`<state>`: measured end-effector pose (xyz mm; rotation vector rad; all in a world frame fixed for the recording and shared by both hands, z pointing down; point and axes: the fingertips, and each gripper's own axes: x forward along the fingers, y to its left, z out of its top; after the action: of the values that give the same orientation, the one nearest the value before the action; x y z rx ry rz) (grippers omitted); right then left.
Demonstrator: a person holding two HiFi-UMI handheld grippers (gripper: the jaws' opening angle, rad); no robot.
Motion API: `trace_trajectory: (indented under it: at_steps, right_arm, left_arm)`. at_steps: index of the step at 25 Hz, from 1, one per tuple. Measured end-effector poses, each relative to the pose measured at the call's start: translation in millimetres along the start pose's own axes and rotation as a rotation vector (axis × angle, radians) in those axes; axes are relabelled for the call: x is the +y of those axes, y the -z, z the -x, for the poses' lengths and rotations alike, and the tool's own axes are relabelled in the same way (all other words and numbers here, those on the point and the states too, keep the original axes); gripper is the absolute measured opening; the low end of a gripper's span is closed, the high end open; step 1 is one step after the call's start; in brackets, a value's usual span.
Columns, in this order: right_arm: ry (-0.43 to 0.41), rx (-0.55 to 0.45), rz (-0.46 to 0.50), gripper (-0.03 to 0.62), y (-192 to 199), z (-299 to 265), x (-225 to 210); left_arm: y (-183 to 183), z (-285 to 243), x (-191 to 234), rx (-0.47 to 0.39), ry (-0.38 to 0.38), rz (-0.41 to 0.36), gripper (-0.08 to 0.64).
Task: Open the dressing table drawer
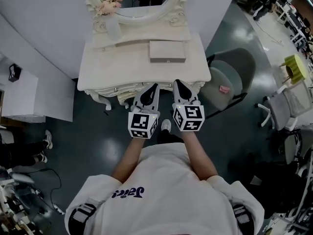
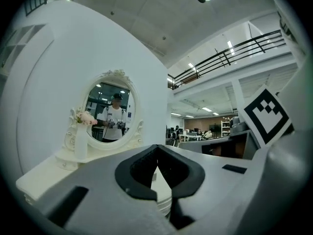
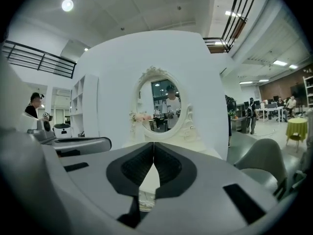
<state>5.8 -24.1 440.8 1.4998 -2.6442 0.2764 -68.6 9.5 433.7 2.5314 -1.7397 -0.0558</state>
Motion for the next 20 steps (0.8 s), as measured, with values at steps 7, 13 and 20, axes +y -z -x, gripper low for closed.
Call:
trace_trajectory:
  at_steps: [7, 13, 20]
  right_arm:
    - [-0.038, -0.005, -0.022, 0.011, -24, -89, -61]
    - [-0.037, 0.094, -0.052, 0.011, 12, -133, -101]
    - [-0.028, 0.242, -0.083, 0.012, 71, -177, -118]
  left_arm:
    - [-2, -99, 29, 0.010, -0.030, -0.005, 0.014]
    - [28, -146, 44, 0.051, -0.051, 0.036, 0.014]
    - [52, -178, 67, 0.074, -0.043, 0.053, 0.014]
